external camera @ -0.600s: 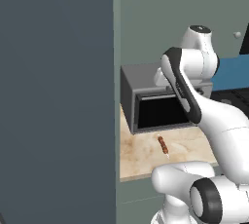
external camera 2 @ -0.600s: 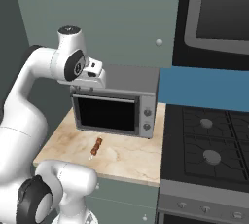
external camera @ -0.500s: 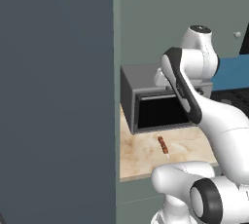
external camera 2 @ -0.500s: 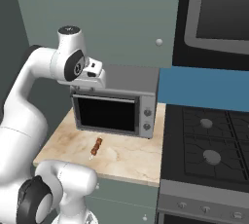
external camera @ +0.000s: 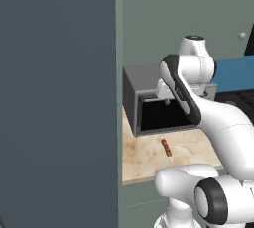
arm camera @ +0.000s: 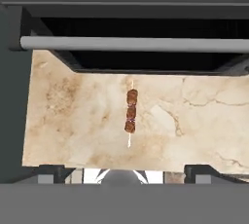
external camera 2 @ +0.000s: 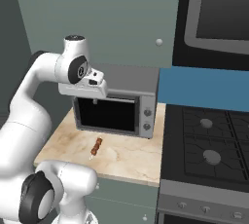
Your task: Store the kebab skewer in the freezer for long-term storage. Close the freezer door after placing the cooked food.
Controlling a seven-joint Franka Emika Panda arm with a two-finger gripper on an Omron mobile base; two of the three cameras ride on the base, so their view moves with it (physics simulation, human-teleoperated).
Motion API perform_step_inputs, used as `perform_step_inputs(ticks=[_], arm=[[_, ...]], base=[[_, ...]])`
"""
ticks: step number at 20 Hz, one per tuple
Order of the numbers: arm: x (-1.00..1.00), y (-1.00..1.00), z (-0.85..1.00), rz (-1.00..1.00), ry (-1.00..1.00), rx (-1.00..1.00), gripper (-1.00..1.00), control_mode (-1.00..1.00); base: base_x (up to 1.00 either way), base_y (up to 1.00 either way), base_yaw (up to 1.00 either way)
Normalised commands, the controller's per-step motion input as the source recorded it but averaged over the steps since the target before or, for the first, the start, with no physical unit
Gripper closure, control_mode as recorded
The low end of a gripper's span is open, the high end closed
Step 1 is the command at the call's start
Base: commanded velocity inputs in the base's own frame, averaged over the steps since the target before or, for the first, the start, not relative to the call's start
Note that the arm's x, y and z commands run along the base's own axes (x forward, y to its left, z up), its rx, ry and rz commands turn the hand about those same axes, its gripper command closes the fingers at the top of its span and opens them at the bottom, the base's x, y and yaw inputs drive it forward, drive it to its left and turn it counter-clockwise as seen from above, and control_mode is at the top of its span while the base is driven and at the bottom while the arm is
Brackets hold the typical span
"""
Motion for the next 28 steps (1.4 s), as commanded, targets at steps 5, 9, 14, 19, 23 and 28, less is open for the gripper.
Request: perform_step_inputs(ticks=[5, 9, 14, 19, 23, 28], arm=[[0.00, 0.00, -0.67, 0.00, 0.20, -0.07, -1.00, -1.00], [-0.08, -0.13, -0.80, -0.04, 0.07, -0.02, -1.00, -1.00], [-0.03, -0.21, -0.86, -0.02, 0.00, 0.00, -1.00, -1.00], [0.00, -0.05, -0.55, 0.00, -0.01, 0.01, -1.00, -1.00], [0.04, 0.00, -0.32, 0.00, -0.04, 0.04, -1.00, -1.00], [0.19, 0.00, -0.16, 0.00, 0.00, 0.00, -1.00, -1.00]], base=[[0.00, 0.00, 0.00], [0.00, 0.00, 0.00], [0.00, 0.00, 0.00], [0.00, 0.00, 0.00], [0.00, 0.00, 0.00], [0.00, 0.00, 0.00]])
